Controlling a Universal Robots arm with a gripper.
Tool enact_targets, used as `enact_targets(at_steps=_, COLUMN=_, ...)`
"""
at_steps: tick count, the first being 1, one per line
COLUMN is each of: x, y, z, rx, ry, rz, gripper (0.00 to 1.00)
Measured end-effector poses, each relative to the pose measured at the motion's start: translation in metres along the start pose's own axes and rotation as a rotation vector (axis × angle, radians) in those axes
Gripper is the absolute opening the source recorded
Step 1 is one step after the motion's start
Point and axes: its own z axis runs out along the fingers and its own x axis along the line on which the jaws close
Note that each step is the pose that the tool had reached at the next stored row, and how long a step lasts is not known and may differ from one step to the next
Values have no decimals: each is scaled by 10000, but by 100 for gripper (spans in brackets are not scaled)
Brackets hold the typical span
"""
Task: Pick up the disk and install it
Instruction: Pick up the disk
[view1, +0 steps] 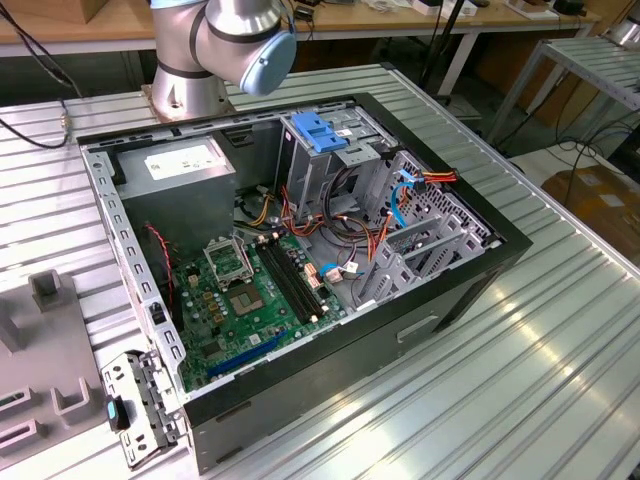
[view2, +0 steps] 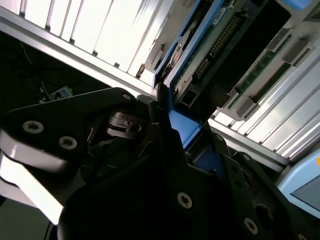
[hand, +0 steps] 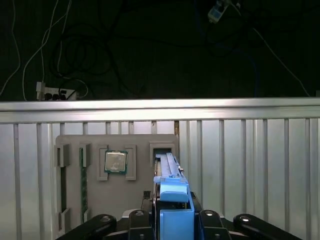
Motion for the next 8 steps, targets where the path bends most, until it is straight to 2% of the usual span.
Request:
enact_targets(at_steps=5, x=-2, y=-2, z=-235, rx=-3, ry=0, rz=0, gripper=37)
enact_targets(at_steps=8, x=-3, y=-2, z=-331, rx=-4, ry=0, rz=0, gripper=37)
